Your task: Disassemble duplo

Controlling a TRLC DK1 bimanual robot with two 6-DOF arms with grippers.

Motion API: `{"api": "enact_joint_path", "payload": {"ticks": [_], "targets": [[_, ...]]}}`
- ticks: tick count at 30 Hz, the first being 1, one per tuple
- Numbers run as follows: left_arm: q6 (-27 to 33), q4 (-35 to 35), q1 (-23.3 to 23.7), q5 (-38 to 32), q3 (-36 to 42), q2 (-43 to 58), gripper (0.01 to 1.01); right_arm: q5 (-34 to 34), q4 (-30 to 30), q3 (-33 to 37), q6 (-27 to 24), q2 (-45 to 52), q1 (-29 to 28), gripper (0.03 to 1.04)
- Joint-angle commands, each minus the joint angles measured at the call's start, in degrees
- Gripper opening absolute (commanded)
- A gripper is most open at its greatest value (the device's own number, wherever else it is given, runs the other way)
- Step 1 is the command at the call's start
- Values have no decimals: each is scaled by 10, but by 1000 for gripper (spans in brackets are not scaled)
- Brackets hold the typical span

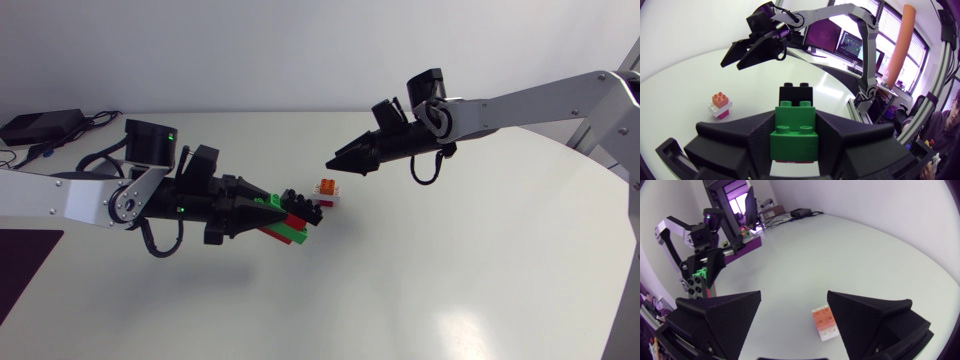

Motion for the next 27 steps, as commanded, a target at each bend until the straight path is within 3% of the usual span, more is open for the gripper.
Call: {"api": "enact_joint_path", "payload": {"ticks": [1, 7, 18, 23, 27], "targets": [[10, -3, -2, 2, 16, 17, 26, -45, -24, -19, -41, -7, -6, 954], [11, -5, -7, 2, 13, 14, 26, -108, -150, -14, -179, -14, 3, 954], [17, -9, -16, 2, 11, 14, 26, -131, -311, -5, -351, -22, 37, 954], [21, -10, -23, 1, 9, 16, 26, -131, -350, -3, -389, -24, 60, 954], [21, -11, -23, 1, 10, 15, 26, -131, -350, -7, -390, -27, 67, 954]]}}
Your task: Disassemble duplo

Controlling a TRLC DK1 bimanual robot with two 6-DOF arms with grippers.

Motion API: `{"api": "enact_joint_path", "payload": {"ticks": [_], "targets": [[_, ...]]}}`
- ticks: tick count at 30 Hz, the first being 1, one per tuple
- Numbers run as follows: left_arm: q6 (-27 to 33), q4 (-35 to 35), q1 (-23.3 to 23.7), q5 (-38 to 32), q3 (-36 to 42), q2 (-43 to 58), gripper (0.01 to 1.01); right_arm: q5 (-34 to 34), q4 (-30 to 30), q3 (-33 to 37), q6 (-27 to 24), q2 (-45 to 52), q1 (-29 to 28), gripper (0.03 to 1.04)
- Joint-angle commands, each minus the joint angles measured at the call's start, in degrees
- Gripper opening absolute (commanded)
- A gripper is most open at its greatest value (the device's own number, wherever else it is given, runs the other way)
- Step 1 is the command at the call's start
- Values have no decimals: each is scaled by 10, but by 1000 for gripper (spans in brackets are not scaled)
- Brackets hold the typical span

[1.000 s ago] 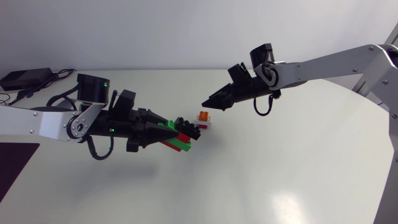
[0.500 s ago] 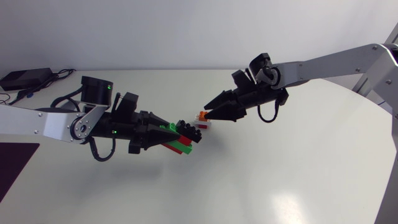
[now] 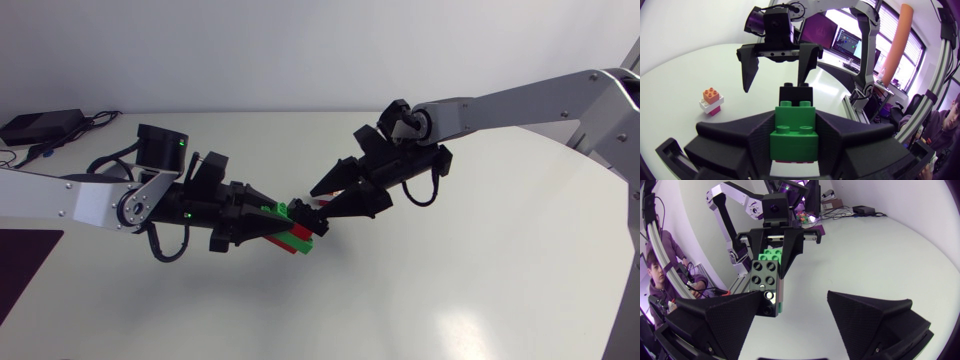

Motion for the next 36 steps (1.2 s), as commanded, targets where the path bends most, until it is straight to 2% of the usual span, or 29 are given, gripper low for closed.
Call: {"api": "enact_joint_path", "payload": {"ticks": [1, 8, 19, 29, 34, 36], "targets": [[13, 1, -3, 0, 10, 7, 26, -7, -10, -5, -24, -14, 5, 954], [14, 0, -2, 0, 9, 5, 26, -4, -6, -4, -24, -14, 9, 952], [16, 0, -1, 0, 9, 2, 26, 3, 13, 9, 7, -3, -3, 951], [23, -7, -5, 0, 7, -3, 26, 1, 12, 24, 23, 1, -28, 952], [24, -7, -5, -1, 7, -3, 26, 3, -7, 25, 13, 2, -16, 952], [27, -7, -6, -9, 7, -3, 26, 7, -34, 26, -9, 5, -1, 952]]}}
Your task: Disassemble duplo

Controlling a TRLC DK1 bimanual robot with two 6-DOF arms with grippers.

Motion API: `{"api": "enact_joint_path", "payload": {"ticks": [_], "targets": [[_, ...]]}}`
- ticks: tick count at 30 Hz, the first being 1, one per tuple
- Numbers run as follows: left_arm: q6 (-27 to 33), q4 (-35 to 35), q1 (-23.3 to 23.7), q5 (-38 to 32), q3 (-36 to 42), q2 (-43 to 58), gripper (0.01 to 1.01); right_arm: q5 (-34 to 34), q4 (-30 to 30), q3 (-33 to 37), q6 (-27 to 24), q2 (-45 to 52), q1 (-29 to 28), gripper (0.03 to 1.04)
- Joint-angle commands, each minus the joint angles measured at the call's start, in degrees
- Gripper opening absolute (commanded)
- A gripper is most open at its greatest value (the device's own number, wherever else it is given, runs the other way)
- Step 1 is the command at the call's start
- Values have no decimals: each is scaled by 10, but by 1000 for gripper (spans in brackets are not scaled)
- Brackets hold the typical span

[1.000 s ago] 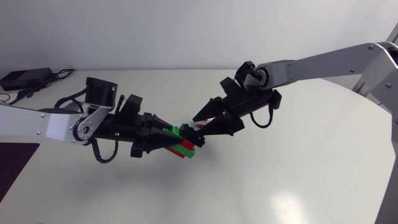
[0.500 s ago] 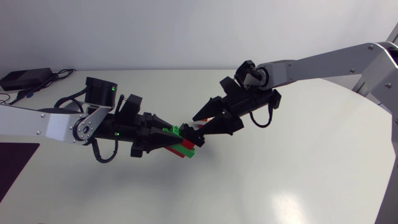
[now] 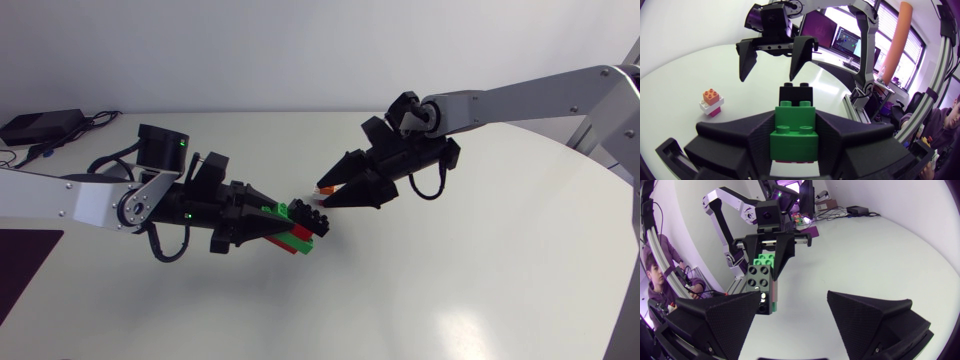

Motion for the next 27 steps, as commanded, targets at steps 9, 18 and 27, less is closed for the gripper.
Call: {"api": "enact_joint_path", "payload": {"ticks": [9, 18, 27], "targets": [[16, -3, -5, -19, 8, -3, 26, 22, -60, 14, -61, 15, 36, 952], [17, -3, -4, -22, 9, -2, 26, 30, -64, 14, -61, 17, 44, 948], [16, -4, -6, -21, 6, -8, 26, 43, -68, 19, -61, 23, 51, 785]]}}
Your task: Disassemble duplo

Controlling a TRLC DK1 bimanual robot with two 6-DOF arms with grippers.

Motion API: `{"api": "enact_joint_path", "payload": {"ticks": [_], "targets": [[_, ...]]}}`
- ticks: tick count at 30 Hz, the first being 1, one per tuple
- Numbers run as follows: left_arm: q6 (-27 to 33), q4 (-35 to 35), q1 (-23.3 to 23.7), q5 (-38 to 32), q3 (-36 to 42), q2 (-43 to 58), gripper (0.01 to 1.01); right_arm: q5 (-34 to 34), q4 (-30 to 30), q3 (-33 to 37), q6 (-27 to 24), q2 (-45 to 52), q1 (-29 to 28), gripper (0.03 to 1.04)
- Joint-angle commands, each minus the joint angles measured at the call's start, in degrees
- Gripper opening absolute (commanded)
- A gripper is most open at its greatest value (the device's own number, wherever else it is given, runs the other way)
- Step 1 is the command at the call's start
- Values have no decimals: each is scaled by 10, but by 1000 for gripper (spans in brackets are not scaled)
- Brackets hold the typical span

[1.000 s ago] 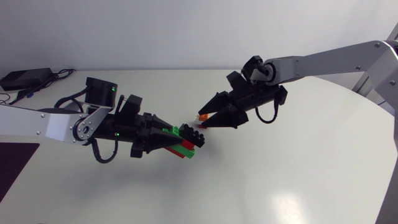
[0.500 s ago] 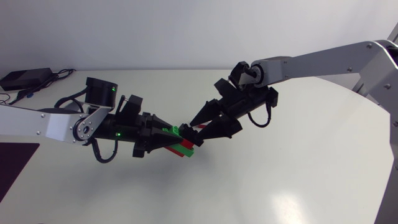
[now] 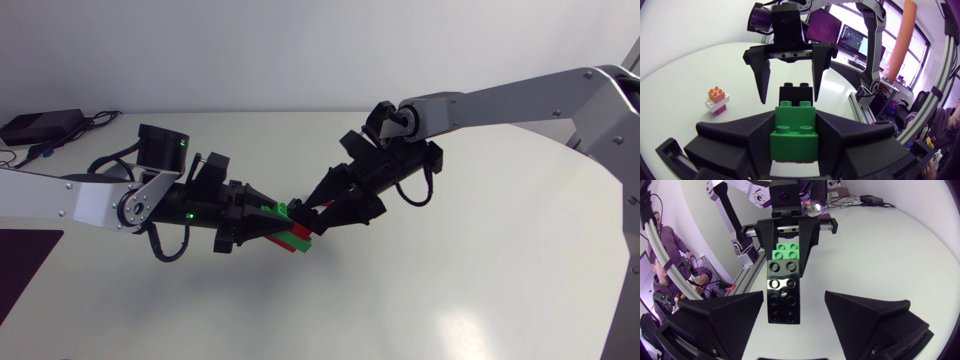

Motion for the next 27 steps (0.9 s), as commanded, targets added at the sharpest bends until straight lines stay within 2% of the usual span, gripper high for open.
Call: {"api": "enact_joint_path", "payload": {"ticks": [1, 3, 7, 11, 17, 19, 27], "targets": [[15, -5, -5, 3, 6, -9, 26, 2, -9, 12, -19, 19, 4, 752], [14, -5, -5, 3, 6, -11, 26, 2, -10, 14, -19, 20, 5, 682], [15, -5, -5, 3, 5, -11, 26, 2, -11, 19, -15, 23, 5, 438], [14, -5, -6, 3, 5, -11, 26, 7, -12, 27, -7, 30, 6, 270], [14, -5, -6, 3, 5, -12, 26, 7, -12, 28, -5, 31, 7, 248], [15, -5, -6, 3, 5, -12, 26, 7, -12, 29, -4, 30, 7, 200], [15, -5, -6, 3, 5, -12, 26, 34, -5, 26, -3, 16, -2, 197]]}}
